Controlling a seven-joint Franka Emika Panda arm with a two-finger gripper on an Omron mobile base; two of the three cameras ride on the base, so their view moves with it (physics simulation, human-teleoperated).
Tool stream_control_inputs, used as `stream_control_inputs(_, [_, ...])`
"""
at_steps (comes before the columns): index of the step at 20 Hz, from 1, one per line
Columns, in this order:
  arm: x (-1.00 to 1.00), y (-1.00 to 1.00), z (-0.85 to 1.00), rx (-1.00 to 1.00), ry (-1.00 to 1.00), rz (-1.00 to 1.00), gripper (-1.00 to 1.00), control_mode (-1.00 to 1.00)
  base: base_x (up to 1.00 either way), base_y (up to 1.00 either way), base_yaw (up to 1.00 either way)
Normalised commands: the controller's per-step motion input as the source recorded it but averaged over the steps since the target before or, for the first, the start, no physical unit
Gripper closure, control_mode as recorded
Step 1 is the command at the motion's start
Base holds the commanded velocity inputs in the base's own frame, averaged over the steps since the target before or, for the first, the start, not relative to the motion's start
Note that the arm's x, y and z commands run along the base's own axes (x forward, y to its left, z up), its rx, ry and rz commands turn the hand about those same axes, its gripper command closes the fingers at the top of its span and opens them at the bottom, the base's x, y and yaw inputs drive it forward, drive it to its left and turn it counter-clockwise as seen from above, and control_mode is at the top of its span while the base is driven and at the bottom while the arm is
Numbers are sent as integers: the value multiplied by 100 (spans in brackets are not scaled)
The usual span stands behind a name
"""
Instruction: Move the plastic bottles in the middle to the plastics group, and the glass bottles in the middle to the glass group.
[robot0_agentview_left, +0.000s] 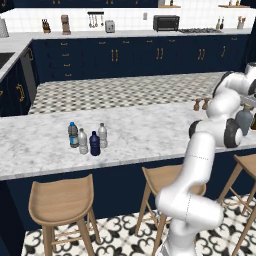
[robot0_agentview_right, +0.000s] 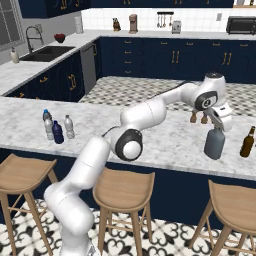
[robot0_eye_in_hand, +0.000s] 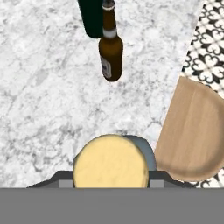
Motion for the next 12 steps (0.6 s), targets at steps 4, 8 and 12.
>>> stream_control_inputs(4, [-12,6,-26,-1,-6,0,100,-100,0,0,0])
stream_control_inputs(8, [-10,10,-27,-6,-20,0,100,-100,0,0,0])
stream_control_inputs(12, [-29,56,-41,-25,-34,0,100,-100,0,0,0])
